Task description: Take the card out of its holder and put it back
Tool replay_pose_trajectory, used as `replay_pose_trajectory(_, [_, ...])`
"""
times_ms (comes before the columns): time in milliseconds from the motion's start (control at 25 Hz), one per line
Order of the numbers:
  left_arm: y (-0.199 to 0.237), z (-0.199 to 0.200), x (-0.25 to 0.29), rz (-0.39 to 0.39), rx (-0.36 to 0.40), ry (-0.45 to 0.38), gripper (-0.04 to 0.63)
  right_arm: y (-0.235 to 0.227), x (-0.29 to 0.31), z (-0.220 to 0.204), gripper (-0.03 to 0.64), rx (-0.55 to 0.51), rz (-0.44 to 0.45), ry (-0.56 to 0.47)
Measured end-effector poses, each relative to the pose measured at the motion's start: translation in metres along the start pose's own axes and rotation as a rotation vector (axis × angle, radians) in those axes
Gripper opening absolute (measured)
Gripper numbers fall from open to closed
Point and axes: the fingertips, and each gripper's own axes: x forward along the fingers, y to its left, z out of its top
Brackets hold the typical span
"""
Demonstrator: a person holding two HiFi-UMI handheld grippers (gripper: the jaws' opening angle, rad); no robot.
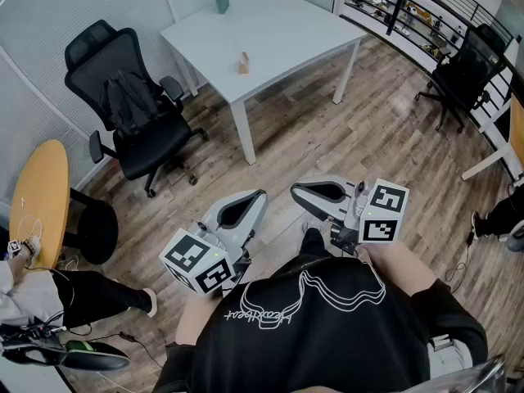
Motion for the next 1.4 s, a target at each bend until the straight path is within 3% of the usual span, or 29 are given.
replay_pose_trajectory(640, [0.005, -0.01, 0.047, 0.017, 0.0, 0.015, 0.014, -0.041, -0.035, -0.001, 0.009, 0.046, -0.051, -0.05])
replay_pose_trajectory(920, [0.021, -0.005, 0.083, 0.013, -0.004, 0.028, 0.014, -0.088, -0.049, 0.01, 0.009, 0.076, -0.084, -0.084])
replay_pose_trajectory(1400, [0.093, 0.023, 0.186, 0.004, -0.012, 0.071, 0.012, -0.194, -0.045, 0.067, 0.009, 0.112, -0.045, -0.131])
